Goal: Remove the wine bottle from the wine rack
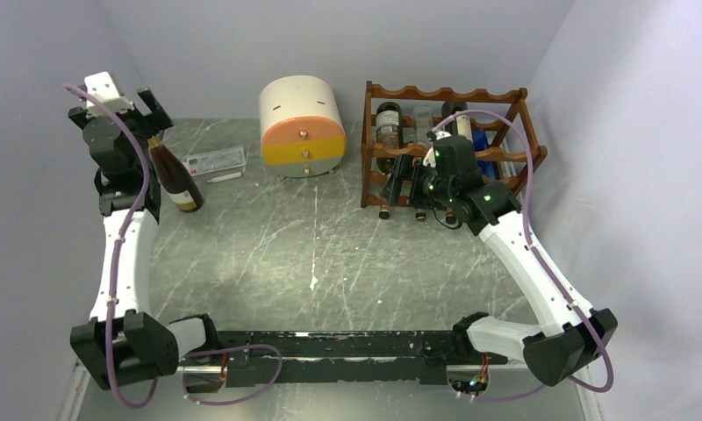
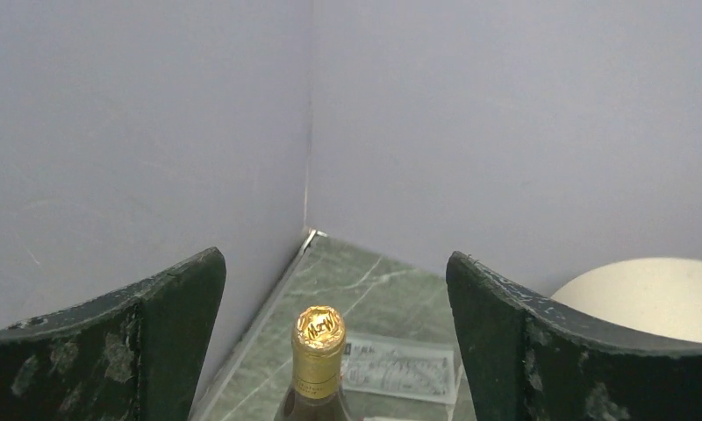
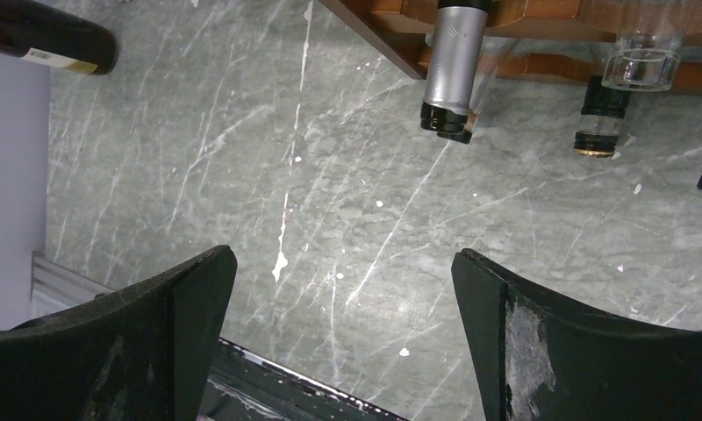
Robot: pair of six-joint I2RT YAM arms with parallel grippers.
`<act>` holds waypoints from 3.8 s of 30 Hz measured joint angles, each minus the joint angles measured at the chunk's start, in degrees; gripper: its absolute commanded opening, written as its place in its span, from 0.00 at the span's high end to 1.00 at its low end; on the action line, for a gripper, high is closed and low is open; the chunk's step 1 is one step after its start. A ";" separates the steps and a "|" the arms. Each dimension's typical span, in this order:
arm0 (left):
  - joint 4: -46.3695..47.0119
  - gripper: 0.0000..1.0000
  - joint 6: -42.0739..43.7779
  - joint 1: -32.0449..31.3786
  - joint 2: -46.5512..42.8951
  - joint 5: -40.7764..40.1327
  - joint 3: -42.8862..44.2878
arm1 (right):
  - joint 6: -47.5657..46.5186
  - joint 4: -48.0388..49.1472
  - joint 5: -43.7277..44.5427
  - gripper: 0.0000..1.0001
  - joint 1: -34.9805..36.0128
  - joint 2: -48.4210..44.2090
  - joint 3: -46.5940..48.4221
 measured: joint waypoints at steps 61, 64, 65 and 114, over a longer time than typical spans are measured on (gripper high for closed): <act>-5.03 0.02 -2.01 -30.53 2.01 23.30 -0.87 | 4.98 43.63 6.29 0.01 -0.28 -0.76 -32.44; -4.74 0.02 -2.16 -30.16 2.16 23.32 -4.24 | 5.70 45.18 6.21 0.01 -0.28 -0.04 -32.68; -4.85 0.02 -2.16 -30.12 2.32 23.34 -5.03 | 5.70 46.03 6.21 0.01 -0.28 -0.02 -33.11; -4.37 0.02 -0.17 -30.01 -0.39 23.32 -8.00 | 12.52 76.72 9.90 0.34 -1.40 16.00 -36.89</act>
